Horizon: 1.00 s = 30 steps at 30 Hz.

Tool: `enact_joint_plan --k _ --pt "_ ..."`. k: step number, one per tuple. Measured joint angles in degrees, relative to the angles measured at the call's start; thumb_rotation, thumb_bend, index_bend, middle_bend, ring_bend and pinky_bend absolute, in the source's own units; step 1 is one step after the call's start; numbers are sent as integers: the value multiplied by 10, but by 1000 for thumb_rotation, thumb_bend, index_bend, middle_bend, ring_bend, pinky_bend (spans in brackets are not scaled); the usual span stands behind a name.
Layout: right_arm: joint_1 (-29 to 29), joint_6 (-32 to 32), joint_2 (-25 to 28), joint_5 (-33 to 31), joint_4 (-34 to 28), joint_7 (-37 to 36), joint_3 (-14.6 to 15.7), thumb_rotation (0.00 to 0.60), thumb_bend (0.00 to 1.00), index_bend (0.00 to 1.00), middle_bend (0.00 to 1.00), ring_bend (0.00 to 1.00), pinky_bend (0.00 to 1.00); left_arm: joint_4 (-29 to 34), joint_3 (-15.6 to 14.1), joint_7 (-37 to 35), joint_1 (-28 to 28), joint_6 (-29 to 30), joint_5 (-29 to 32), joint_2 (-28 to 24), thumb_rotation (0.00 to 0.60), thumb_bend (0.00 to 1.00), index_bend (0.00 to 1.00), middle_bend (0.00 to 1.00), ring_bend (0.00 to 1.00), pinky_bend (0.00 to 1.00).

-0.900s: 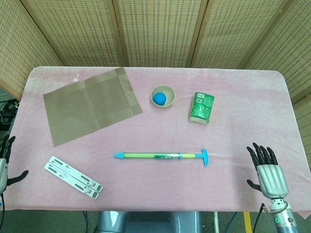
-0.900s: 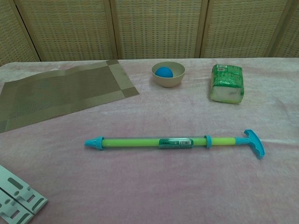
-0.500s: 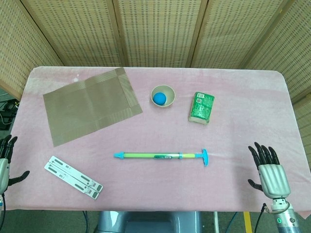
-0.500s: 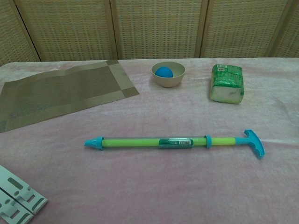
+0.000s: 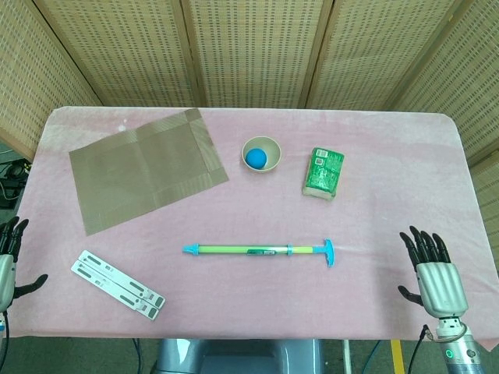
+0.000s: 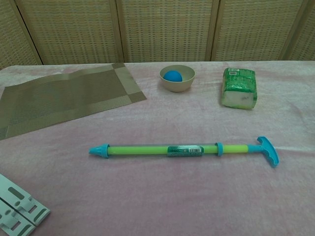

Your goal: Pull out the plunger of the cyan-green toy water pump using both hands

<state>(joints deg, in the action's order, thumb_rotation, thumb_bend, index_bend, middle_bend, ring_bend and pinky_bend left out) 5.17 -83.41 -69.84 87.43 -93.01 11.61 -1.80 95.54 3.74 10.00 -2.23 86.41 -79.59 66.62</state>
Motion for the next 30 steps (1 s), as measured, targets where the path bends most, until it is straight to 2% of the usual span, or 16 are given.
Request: enact_joint_plan --k 10,15,16,18,20,23,26,28,30 --pt "0 -11 -3 14 6 -5 1 600 15 195 0 0 0 4 0 -2 3 5 0 -4 600 0 0 0 0 0" --pt "-1 -17 -6 19 8 -5 0 600 16 219 33 11 0 4 0 -1 3 4 0 -3 600 0 0 0 0 0" --pt "-1 -18 -7 21 8 -6 0 600 16 236 106 67 0 4 0 -2 3 4 1 -4 600 0 0 0 0 0" --pt "-1 -24 -9 27 9 -8 -1 600 21 278 310 252 43 4 1 -4 3 4 2 -4 600 0 0 0 0 0" --pt "-1 -33 -13 34 11 -11 -3 600 28 333 557 502 179 5 1 -5 3 3 3 -4 600 0 0 0 0 0" --pt "4 -43 -25 48 18 -11 -9 600 35 405 806 746 385 4 2 -8 3 1 6 -5 600 0 0 0 0 0" --pt "17 -33 -33 51 17 1 -16 600 57 487 968 914 577 4 4 -12 3 0 7 -6 600 0 0 0 0 0" --pt "29 -17 -38 47 8 16 -23 600 65 528 1000 977 664 3 4 -15 3 0 8 -6 600 0 0 0 0 0" --pt "42 4 -42 39 -4 30 -30 600 66 557 1000 999 702 3 5 -18 3 -1 9 -7 600 0 0 0 0 0"
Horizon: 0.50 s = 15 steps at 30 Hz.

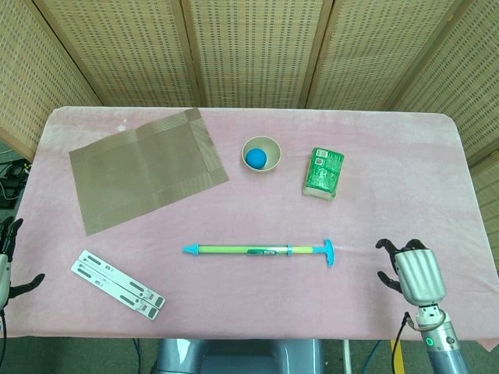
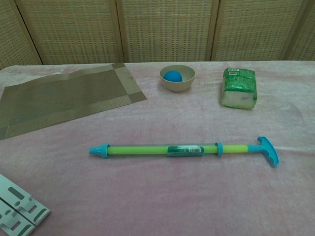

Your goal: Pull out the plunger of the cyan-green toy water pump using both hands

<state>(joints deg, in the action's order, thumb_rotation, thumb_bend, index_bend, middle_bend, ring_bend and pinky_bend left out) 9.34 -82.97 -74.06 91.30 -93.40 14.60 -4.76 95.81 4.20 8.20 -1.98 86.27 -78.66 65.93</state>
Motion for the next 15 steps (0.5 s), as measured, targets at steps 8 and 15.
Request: enact_joint_plan --k 8,15 --pt "52 104 -27 -87 -39 88 -23 600 197 569 1000 1000 712 -1 1 -10 0 -3 2 -3 600 0 0 0 0 0" --pt "92 156 -83 -170 -38 159 -41 600 251 553 1000 1000 716 -5 3 -21 -3 -14 10 -5 600 0 0 0 0 0"
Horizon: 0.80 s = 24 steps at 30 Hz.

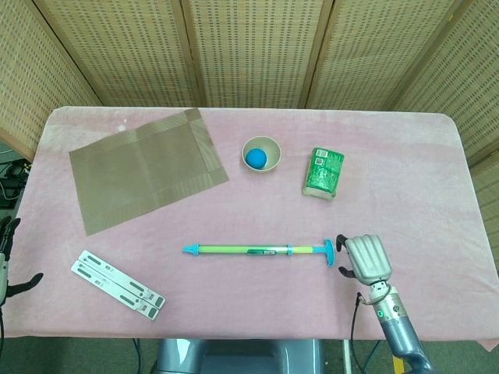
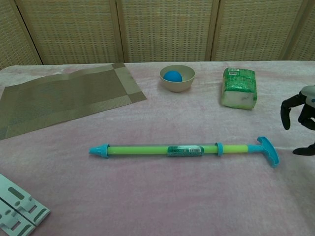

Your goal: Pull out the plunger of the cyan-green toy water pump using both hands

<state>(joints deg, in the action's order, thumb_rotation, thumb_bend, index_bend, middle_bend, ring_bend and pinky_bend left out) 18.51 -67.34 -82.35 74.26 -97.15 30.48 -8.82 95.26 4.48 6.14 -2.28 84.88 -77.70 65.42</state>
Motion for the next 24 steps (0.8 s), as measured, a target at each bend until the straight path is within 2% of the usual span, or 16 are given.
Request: enact_joint_plan --k 7,14,24 --pt "25 13 -51 -50 29 33 -9 600 405 534 1000 1000 716 -4 -1 1 -4 -9 3 2 600 0 0 0 0 0" --pt "44 22 -85 -75 58 42 -10 600 452 498 1000 1000 716 -6 -1 1 -6 -13 7 4 600 0 0 0 0 0" --pt "64 26 -112 -109 75 63 -9 600 461 481 1000 1000 715 -9 -1 -4 -8 -18 10 4 600 0 0 0 0 0"
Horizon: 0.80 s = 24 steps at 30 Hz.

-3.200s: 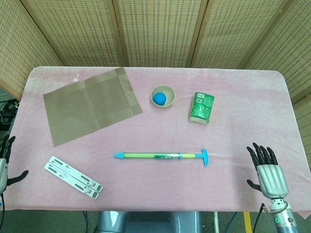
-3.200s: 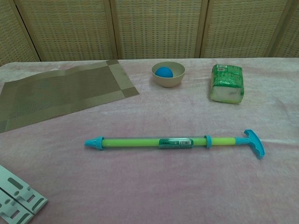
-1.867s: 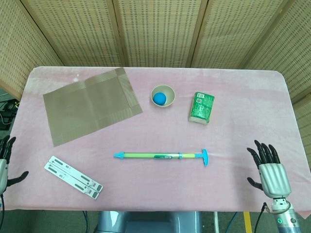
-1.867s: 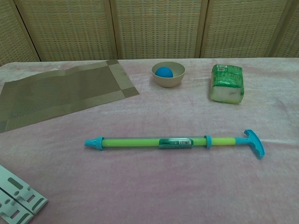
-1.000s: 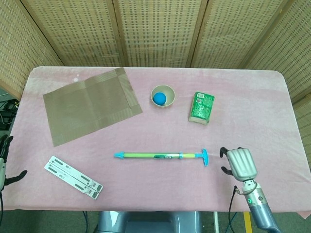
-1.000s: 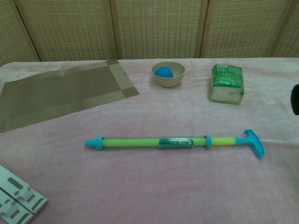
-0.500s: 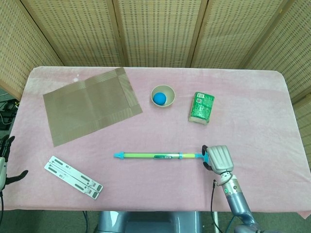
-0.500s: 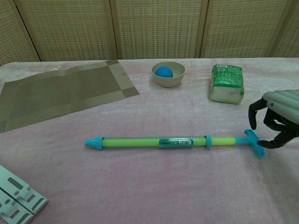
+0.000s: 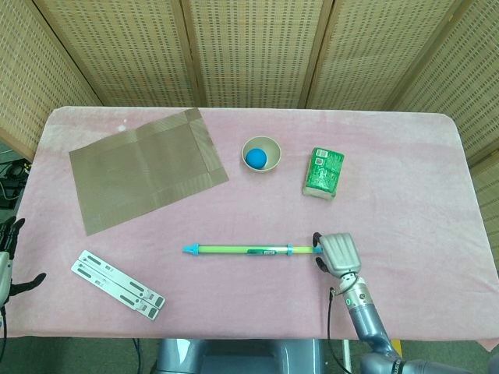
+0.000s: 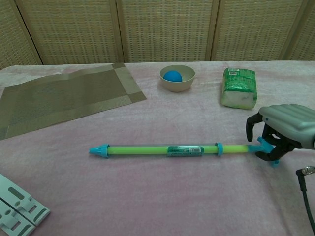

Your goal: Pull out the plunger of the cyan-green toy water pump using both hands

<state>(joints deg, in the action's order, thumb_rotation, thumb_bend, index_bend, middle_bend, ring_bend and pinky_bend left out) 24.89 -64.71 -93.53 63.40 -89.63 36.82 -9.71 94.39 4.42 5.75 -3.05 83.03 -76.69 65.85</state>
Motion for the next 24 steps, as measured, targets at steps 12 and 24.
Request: enact_joint_plan --k 12,24 --pt "16 4 -22 -30 38 6 -2 600 486 495 1000 1000 715 -3 0 1 -3 -7 5 2 600 0 0 0 0 0" --pt "24 14 -34 -63 67 7 3 600 524 555 1000 1000 716 -5 1 2 -4 -8 10 3 600 0 0 0 0 0"
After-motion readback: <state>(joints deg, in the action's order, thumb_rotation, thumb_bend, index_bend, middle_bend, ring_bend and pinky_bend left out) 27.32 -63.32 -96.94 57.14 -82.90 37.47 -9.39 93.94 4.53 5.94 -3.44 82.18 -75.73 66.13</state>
